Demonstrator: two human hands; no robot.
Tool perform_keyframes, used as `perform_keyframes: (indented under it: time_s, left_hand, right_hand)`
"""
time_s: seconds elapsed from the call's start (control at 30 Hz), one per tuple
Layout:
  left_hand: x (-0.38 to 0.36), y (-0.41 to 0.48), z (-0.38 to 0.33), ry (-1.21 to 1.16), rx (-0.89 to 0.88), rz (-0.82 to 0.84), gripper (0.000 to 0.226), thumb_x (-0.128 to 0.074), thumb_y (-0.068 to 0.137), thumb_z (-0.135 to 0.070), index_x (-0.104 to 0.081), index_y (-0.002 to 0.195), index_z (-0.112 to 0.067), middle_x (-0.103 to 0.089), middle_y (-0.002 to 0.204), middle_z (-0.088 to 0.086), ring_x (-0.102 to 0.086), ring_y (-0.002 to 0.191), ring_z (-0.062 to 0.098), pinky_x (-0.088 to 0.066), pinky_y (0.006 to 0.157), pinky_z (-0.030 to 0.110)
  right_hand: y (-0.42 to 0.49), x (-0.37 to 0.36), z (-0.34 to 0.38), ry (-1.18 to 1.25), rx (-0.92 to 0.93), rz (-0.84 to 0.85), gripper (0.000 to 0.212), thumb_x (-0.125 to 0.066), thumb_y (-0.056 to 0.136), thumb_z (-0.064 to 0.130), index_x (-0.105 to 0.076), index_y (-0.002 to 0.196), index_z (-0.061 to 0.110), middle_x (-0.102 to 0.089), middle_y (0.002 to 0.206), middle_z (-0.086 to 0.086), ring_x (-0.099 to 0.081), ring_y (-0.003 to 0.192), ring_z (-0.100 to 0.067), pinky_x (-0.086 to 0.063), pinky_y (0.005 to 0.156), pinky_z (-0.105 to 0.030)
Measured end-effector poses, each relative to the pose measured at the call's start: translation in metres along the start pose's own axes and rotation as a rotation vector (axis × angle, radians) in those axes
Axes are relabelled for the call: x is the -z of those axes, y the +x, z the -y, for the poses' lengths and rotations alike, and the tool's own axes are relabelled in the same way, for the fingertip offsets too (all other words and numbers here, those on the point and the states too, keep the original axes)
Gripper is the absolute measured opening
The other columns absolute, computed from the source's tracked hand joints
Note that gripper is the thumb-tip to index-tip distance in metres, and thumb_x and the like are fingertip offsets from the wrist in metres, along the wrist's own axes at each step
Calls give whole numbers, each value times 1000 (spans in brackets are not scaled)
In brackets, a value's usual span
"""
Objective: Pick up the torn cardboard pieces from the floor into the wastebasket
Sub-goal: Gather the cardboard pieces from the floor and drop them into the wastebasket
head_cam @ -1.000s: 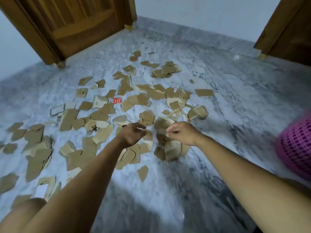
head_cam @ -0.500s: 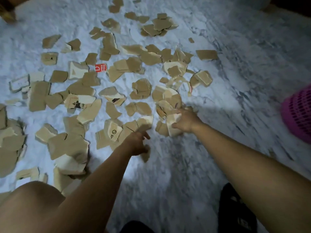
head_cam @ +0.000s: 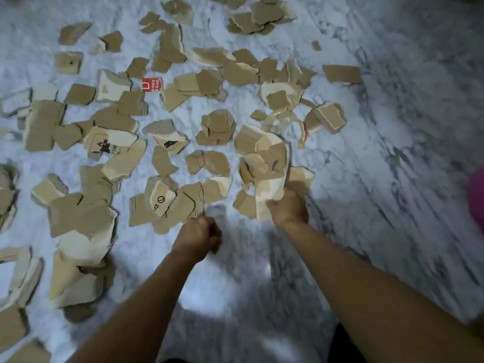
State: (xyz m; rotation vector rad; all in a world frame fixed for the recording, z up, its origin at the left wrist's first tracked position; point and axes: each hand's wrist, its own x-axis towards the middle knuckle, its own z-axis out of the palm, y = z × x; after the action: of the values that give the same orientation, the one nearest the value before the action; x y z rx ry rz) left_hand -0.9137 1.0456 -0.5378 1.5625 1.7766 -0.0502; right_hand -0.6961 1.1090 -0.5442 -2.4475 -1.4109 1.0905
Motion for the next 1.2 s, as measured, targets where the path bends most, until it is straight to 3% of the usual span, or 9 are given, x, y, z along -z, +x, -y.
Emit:
perform_keyframes:
  time_s: [0.2, 0.33, 0.5, 0.6, 0.77, 1.0, 1.07, 1.13, 1.2]
  left_hand:
    - [21, 30, -52, -274, -64, -77, 14, -88, 68, -12, -75, 75, -14, -72, 69, -6, -66, 62, -1, -49, 62, 9]
    - [-1, 48, -93, -56, -287, -28, 25, -87, 70, -21, -79, 92, -14, -72, 108, 6, -63, 105, 23, -48, 94, 30]
    - [-44, 53, -101, 256, -389, -117, 29, -64, 80, -31, -75, 107, -27, -55, 132, -3, -32, 136, 14, -16, 122, 41]
    - [-43, 47, -102, 41, -286, 1, 47, -73, 74, -15, -68, 118, -29, -62, 113, -7, -55, 114, 12, -40, 108, 30]
    - [-30, 34, -84, -323, -163, 86, 56, -79, 66, -16, -51, 112, -34, -75, 88, 6, -72, 94, 28, -57, 84, 56]
    - [16, 31, -58, -432, -21, -81, 31, -95, 59, -11, -68, 73, -6, -73, 67, 4, -73, 60, 17, -61, 60, 34]
    - [18, 35, -49, -422, -40, -135, 38, -98, 52, -9, -69, 77, 0, -69, 87, 14, -73, 67, 19, -62, 60, 33]
    - [13, 37, -45, -309, -83, -144, 32, -95, 56, -10, -74, 79, -3, -60, 107, 9, -67, 82, 14, -55, 69, 12]
    - [7, 36, -46, -232, -106, -176, 32, -89, 62, -17, -75, 87, -2, -53, 106, 4, -58, 83, 9, -47, 70, 9]
  right_hand:
    - [30, 78, -6, -181, 67, 428, 57, -74, 84, 34, -59, 133, 11, -64, 129, -11, -63, 113, -28, -53, 88, -32]
    - [46, 124, -5, -298, 69, 520, 46, -74, 74, 35, -63, 112, 12, -65, 98, -5, -62, 83, -21, -47, 65, -29]
    - [48, 134, -11, -203, 114, 473, 41, -71, 68, 33, -69, 105, 14, -73, 90, -3, -69, 77, -19, -58, 66, -36]
    - [45, 130, -20, 59, 99, 414, 46, -77, 76, 39, -58, 113, 18, -70, 104, -2, -73, 84, -17, -62, 77, -37]
    - [35, 118, -13, 513, 0, 484, 35, -43, 103, 47, -49, 128, 24, -60, 116, -2, -73, 89, -23, -57, 86, -38]
    - [44, 91, -6, 144, 401, 292, 18, -77, 88, 24, -78, 106, 21, -73, 109, 3, -66, 101, -13, -49, 87, -23]
    - [46, 83, 5, 141, 451, 275, 20, -88, 76, 29, -82, 93, 21, -76, 98, 7, -69, 93, -10, -55, 85, -26]
    - [48, 72, 16, 57, 497, 245, 17, -91, 70, 29, -82, 82, 21, -75, 85, 11, -69, 86, -8, -54, 77, -26]
    - [50, 61, 28, -26, 512, 218, 19, -91, 68, 29, -75, 76, 22, -69, 81, 12, -68, 87, -11, -51, 71, -25]
